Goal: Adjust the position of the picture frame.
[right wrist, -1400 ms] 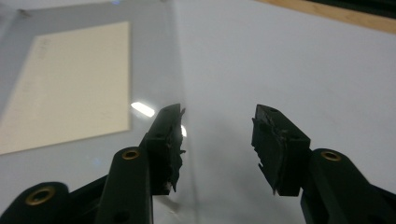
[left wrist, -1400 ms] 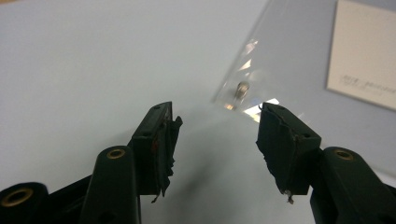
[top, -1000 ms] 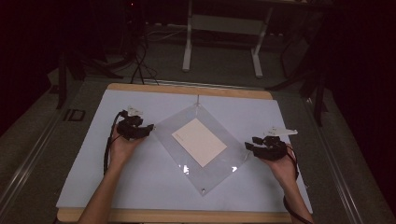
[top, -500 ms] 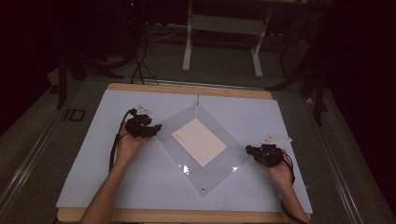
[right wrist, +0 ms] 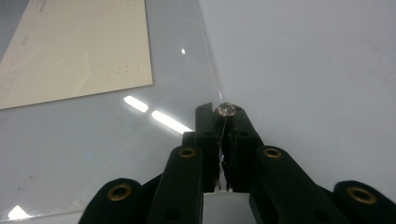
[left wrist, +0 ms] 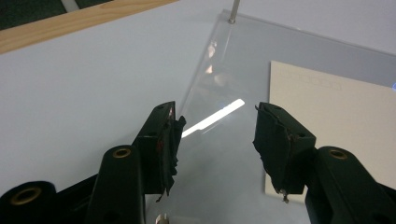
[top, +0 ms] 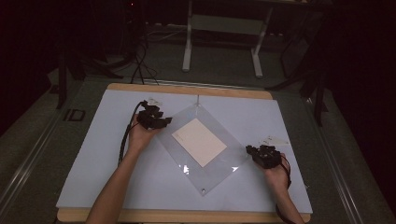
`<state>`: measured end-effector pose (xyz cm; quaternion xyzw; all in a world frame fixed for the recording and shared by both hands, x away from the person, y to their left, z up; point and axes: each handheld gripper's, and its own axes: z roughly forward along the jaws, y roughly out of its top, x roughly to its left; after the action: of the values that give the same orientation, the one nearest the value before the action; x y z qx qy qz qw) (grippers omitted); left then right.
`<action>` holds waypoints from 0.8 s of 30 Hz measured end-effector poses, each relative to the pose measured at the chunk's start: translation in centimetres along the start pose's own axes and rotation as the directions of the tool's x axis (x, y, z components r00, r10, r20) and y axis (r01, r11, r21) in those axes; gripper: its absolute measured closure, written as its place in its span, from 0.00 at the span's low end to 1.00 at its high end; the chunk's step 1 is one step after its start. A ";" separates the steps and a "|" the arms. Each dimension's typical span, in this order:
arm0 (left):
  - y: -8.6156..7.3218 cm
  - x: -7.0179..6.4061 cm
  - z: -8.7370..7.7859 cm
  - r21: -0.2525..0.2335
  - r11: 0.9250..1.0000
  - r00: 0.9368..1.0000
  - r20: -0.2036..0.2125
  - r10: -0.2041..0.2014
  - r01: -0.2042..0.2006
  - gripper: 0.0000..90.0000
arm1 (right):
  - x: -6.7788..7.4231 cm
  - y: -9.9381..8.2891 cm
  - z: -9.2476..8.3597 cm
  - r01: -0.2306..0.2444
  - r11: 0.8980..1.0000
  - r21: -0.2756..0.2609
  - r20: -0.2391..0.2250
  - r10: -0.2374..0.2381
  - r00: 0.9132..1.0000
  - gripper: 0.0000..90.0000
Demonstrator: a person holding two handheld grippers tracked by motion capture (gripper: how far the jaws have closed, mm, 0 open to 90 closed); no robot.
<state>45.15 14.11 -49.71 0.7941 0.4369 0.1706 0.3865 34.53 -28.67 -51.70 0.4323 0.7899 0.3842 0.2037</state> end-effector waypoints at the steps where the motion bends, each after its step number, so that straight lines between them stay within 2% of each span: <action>1: 0.2 0.0 0.3 -0.002 1.000 1.000 0.003 0.004 -0.004 0.55 | 0.0 0.0 0.0 0.001 1.000 0.000 -0.001 -0.001 1.000 0.95; 4: 0.9 -0.2 0.9 0.000 0.999 0.999 -0.003 0.046 -0.046 0.56 | -0.1 -0.1 0.0 0.000 1.000 -0.003 -0.005 0.000 1.000 0.95; 10: 1.9 -0.5 2.0 -0.006 0.996 0.996 0.013 0.091 -0.091 0.58 | -0.1 -0.1 0.0 -0.002 1.000 -0.009 -0.008 0.002 1.000 0.95; 13: 2.8 -0.7 3.2 0.003 0.993 0.992 0.025 0.122 -0.122 0.58 | -0.1 -0.1 0.0 -0.008 1.000 -0.011 -0.008 0.007 1.000 0.95; 22: 4.7 -1.4 5.2 -0.024 0.993 0.992 0.048 0.121 -0.120 0.58 | -0.3 -0.1 0.0 -0.011 1.000 -0.012 -0.024 0.010 1.000 0.95; 23: 5.1 -1.5 5.9 -0.046 0.992 0.992 0.044 0.119 -0.117 0.58 | -0.3 -0.2 0.0 -0.012 1.000 -0.013 -0.026 0.012 1.000 0.95; 24: 5.4 -1.5 6.4 -0.037 0.994 0.993 0.044 0.107 -0.106 0.56 | -0.4 -0.1 0.0 -0.011 1.000 -0.014 -0.031 0.010 0.999 0.94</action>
<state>51.17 8.18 -49.60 0.8132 0.3817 0.1801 0.4006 34.66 -29.03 -51.82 0.4291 0.7880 0.3973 0.1924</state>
